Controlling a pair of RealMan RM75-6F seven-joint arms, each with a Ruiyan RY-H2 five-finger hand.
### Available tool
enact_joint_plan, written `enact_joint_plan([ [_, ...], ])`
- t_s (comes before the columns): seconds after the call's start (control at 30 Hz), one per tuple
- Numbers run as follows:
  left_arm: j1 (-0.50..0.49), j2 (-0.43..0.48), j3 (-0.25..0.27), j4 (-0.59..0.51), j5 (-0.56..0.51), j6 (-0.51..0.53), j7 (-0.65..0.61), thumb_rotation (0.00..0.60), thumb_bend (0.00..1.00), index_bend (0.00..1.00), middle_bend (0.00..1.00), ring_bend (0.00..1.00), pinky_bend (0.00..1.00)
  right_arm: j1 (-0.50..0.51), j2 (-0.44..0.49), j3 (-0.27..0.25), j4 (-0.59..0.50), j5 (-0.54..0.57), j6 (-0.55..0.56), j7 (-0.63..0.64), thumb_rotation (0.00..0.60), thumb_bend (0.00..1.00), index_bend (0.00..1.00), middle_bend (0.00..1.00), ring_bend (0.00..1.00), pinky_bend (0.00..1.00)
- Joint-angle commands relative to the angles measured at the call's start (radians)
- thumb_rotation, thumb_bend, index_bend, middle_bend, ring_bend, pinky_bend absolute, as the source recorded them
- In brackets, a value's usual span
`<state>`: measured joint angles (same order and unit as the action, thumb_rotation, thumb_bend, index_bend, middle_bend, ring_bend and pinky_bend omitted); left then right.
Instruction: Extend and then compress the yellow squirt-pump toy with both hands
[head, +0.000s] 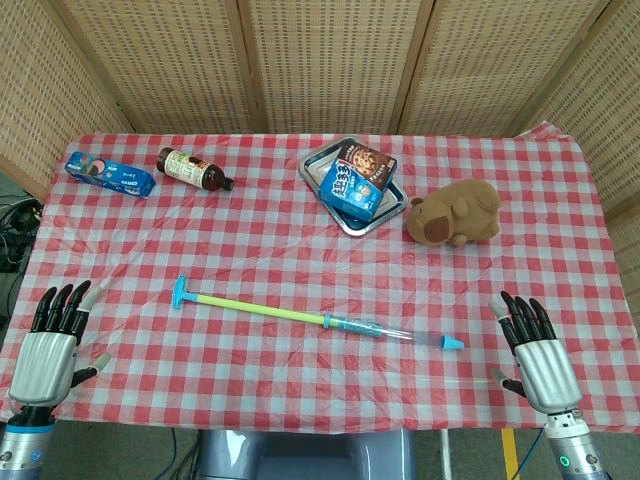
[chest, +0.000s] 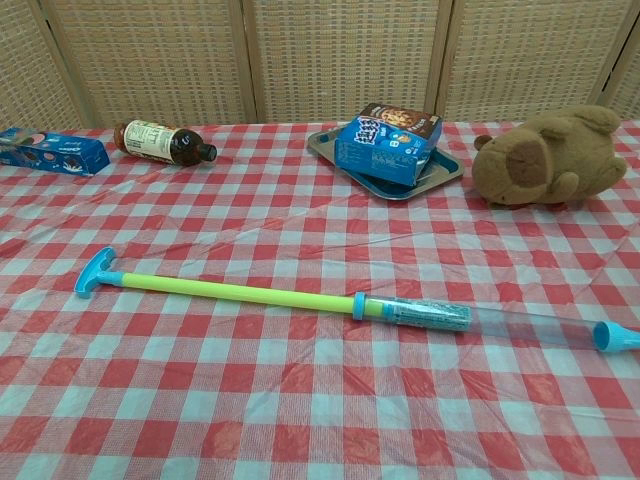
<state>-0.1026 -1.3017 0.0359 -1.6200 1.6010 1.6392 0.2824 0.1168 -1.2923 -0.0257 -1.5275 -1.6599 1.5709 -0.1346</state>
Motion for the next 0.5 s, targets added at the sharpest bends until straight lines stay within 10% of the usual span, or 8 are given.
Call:
enact_joint_plan([
  [0.03,0.003,0.001,-0.002,-0.001,0.003,0.000,-0.003,0.600,0.00,0.00,0.00,0.00,0.00,-0.001,-0.001,0.002,0.001,-0.001,-0.002,-0.003,0.600,0.14,0.00,0.00,0.00,0.00],
  [0.5,0.011,0.016,-0.019,-0.029,0.010,-0.018,-0.005,0.600,0.00,0.00,0.00,0.00,0.00,-0.006,0.005,0.021,-0.001,0.004,-0.005,0.022,0.600,0.14,0.00,0.00,0.00,0.00],
])
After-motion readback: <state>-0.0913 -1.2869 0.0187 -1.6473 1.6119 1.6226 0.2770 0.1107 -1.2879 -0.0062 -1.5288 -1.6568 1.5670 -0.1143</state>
